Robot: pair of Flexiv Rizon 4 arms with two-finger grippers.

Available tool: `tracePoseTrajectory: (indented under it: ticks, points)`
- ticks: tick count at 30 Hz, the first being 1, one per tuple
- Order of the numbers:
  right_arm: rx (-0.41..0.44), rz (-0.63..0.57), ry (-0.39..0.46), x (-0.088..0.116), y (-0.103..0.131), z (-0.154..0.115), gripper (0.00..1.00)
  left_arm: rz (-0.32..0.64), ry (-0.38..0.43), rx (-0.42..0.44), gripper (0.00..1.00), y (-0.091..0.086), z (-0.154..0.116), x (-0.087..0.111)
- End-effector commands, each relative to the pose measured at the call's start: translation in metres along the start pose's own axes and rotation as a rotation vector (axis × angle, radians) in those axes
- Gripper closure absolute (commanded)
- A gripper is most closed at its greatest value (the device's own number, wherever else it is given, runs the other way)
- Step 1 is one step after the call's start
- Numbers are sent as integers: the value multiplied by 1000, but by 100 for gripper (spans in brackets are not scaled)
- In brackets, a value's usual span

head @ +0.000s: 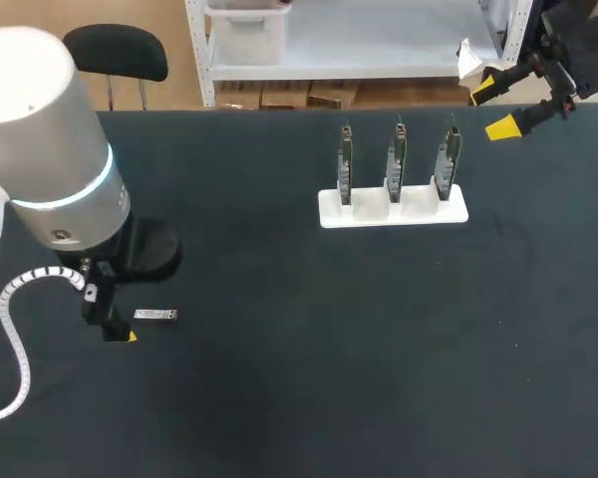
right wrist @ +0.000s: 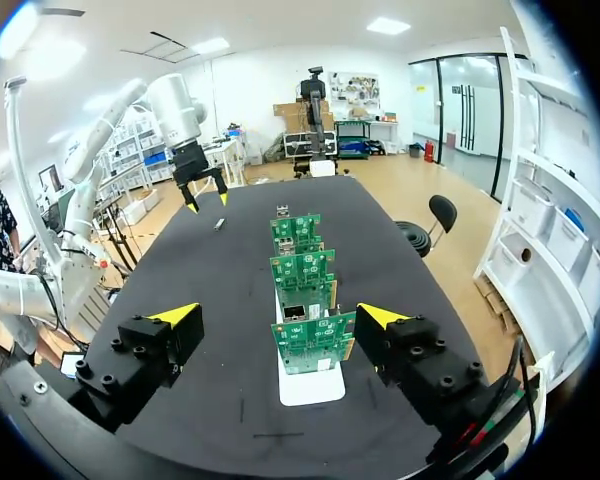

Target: Pick up the optical module with the left hand, and insert it into the network port with the right hand.

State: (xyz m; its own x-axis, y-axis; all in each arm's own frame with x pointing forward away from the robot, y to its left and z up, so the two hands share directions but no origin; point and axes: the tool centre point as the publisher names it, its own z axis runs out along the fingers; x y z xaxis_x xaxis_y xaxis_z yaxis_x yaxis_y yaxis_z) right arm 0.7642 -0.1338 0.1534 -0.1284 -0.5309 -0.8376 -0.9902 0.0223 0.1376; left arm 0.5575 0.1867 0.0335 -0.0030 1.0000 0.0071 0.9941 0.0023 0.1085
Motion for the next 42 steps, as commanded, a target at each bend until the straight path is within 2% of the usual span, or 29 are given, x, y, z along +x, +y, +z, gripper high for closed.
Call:
tracePoseTrajectory:
  ticks: [1,9,25,33,42]
  points:
    - [-2,0,0,0,-2,0,0,-2,-5,12,0,5,8,3]
    - [-2,0,0,0,-2,0,0,-18,0,36,0,2,17,6]
    - [-2,0,0,0,-2,0,0,0,-10,93,0,-2,27,-9]
    - [-2,0,0,0,-2,0,0,-36,23,130,0,-1,32,1]
    - [-2,0,0,0,-2,0,0,-33,29,149,0,-5,37,2]
